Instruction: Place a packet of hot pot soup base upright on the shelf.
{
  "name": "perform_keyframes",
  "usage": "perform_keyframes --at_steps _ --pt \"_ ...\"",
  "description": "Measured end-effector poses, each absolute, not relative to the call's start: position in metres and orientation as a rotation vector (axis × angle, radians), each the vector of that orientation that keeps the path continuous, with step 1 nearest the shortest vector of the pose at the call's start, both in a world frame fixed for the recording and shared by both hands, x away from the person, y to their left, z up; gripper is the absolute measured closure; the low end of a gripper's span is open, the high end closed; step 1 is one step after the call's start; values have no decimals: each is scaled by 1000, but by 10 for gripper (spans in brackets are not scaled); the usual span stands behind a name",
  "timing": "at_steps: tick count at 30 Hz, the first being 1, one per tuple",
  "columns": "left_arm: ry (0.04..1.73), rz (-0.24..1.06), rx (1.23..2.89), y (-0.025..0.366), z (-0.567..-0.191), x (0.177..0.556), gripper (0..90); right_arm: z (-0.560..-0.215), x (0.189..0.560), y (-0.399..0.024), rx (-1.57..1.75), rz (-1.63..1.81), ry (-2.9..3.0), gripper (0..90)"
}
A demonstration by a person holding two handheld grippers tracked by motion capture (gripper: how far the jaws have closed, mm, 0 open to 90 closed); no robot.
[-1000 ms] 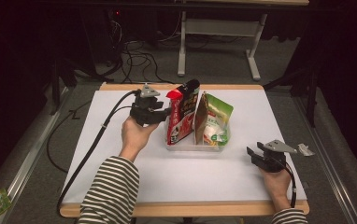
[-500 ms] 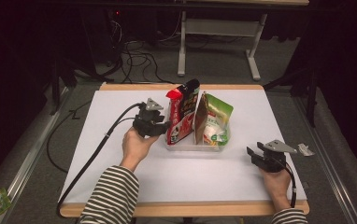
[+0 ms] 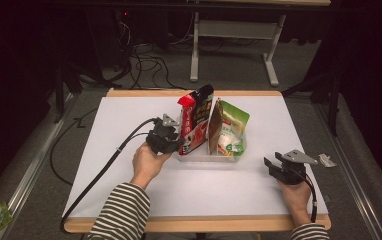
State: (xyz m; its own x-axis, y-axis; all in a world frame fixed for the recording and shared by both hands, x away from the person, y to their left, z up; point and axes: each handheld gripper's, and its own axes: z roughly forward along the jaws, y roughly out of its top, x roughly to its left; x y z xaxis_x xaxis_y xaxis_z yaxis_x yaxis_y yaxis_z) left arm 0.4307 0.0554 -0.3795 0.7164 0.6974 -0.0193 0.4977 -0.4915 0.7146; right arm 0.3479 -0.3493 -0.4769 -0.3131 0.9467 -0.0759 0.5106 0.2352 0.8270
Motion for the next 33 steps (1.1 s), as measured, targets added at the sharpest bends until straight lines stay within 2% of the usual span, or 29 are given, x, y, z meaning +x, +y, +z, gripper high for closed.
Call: perform_keyframes --at_steps 7,12,17,20,24,33 --pt "922 343 2193 55 -381 433 705 -477 348 -349 1322 948 1931 495" --pt "919 323 2224 52 -384 433 787 -477 348 -349 1320 945 1935 495" --pt "933 308 2251 48 -390 432 812 -477 348 -348 1324 944 1934 495" --pt "927 313 2294 46 -396 431 862 -477 348 -348 1324 943 1934 495" --pt "930 306 2292 47 -396 430 853 -477 348 -349 1323 946 1931 494" --pt "939 362 2152 60 -376 424 720 -477 348 -349 1325 950 1930 494"
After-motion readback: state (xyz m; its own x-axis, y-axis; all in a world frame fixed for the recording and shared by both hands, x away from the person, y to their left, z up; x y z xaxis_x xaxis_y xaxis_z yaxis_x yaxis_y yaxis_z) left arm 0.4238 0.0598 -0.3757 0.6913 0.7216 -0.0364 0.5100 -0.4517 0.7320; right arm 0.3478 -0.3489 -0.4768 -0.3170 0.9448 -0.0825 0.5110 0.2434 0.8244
